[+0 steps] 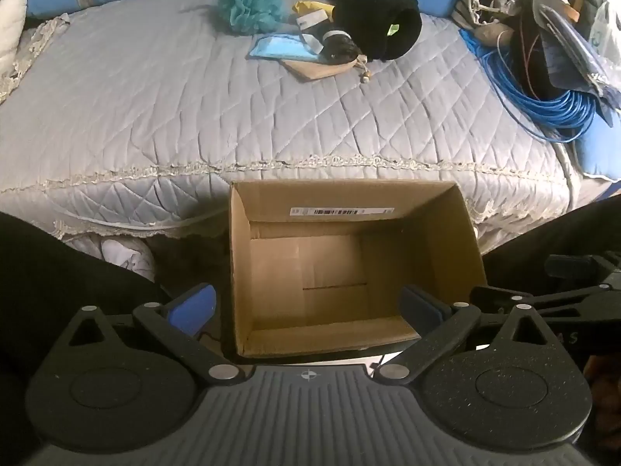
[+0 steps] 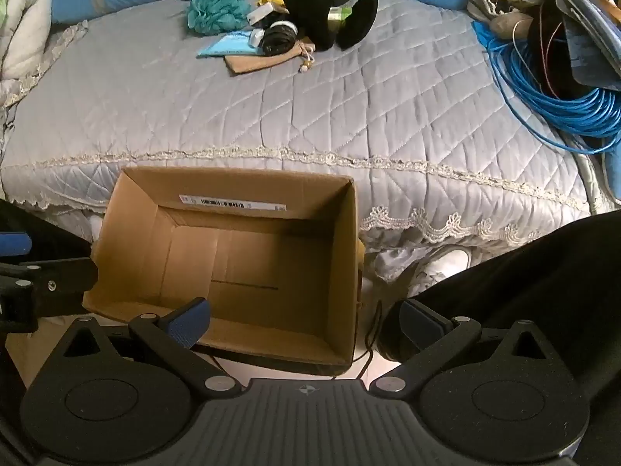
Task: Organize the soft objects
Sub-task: 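Move both tools from the cardboard box toward the items on the bed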
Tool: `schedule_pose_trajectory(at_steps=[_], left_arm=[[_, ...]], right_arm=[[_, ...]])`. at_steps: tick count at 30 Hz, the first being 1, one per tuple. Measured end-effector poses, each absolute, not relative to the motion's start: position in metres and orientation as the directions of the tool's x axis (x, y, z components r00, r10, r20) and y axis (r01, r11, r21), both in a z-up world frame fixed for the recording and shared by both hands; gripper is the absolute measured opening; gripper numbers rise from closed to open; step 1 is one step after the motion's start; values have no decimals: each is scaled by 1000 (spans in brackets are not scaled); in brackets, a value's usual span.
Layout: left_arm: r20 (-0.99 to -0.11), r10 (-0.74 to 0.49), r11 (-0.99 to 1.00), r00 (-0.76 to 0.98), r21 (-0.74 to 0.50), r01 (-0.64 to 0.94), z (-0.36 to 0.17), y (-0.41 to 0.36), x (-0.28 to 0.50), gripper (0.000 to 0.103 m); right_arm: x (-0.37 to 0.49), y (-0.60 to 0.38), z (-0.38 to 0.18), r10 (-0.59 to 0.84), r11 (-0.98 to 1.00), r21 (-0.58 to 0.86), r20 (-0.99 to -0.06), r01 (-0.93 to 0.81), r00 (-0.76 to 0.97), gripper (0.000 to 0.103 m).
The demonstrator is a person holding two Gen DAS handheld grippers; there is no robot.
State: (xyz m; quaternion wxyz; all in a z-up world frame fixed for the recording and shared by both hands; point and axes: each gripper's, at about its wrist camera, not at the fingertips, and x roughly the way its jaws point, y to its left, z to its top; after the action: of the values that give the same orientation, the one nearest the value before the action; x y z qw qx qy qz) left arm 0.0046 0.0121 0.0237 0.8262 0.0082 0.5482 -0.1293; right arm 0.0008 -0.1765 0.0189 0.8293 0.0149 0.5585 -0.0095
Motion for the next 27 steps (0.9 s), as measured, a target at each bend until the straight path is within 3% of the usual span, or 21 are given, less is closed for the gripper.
schedule_pose_trajectory(at_steps=[27], left_arm=[[-867,-203,966,456,-99,240,51,16,43,103]], right_arm=[[34,-193,40,-29,999,-37,-890,-9,455,103]])
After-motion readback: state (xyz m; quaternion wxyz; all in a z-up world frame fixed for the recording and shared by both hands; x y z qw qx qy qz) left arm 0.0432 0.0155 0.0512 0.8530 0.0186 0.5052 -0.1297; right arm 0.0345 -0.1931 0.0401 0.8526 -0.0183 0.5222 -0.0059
